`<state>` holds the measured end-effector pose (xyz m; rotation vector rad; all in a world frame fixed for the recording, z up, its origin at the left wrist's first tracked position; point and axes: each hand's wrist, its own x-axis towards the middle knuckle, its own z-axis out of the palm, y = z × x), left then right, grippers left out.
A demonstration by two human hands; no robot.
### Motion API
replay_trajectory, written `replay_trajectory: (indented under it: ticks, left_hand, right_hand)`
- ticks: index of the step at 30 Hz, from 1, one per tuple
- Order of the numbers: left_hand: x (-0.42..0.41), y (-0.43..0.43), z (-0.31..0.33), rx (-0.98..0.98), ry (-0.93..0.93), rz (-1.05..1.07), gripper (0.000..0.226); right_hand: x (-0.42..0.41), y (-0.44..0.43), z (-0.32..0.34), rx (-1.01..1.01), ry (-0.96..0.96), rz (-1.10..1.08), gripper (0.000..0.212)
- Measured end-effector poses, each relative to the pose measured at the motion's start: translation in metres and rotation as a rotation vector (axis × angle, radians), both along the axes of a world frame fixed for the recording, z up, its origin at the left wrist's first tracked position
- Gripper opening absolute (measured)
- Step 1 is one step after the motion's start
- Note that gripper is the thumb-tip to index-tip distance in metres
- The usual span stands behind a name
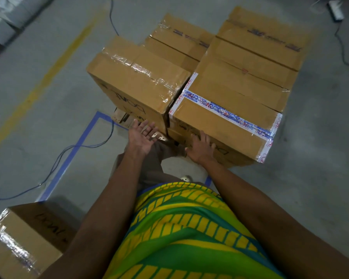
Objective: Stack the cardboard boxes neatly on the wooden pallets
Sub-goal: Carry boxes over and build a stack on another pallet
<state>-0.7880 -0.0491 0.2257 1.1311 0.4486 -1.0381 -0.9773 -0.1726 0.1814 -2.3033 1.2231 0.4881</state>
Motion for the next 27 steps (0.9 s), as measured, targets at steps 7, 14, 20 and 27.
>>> replay_trajectory:
  ticks: [7,14,20,27]
  left_hand:
    - [0.007,-0.006,0.002,0.002,-0.002,-0.028,0.054]
    - [0.008,-0.004,-0.001,0.01,0.015,-0.046,0.054]
    - [0.007,0.003,-0.003,0.017,0.029,-0.035,0.052]
    - [0.012,0.015,-0.004,0.014,0.015,-0.023,0.053]
  right_hand:
    - [0.008,0.004,-0.002,-0.009,0.017,0.026,0.071]
    - [0.015,0.005,-0.001,-0.013,0.001,-0.019,0.071]
    - [0.01,0.012,-0.004,0.019,0.01,-0.023,0.071]
    - [0.015,0.016,-0.005,0.041,0.027,-0.023,0.069]
